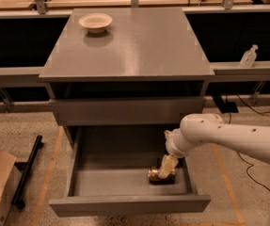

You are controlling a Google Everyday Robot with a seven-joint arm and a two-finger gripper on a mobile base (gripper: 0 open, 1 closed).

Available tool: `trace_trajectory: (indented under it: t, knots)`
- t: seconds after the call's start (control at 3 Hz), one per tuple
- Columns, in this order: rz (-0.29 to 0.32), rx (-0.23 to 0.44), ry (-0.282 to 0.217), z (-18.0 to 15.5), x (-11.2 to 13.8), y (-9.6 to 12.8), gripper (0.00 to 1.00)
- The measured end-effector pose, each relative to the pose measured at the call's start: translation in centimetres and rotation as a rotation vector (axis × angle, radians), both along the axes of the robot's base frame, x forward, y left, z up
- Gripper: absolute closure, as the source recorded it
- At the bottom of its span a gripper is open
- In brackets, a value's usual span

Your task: Pick orange can from middle drawer and place on counter

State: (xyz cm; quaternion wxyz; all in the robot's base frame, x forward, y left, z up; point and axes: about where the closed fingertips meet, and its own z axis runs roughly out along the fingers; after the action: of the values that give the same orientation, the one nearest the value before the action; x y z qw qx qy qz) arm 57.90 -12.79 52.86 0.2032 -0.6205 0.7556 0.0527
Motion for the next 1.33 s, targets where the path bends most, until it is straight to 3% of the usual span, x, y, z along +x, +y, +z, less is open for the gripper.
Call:
trace_trajectory:
  t: [0.33,1.0,1.33]
  knots:
    - [-0.010,0.004,0.049,-4.7,0.6,0.2,0.00]
    - [-0.092,0.099,0.142,-12.2,-0.1,0.0,0.01]
    - [-0.125,0.143,0.179,-14.1,-0.5,0.2,0.22]
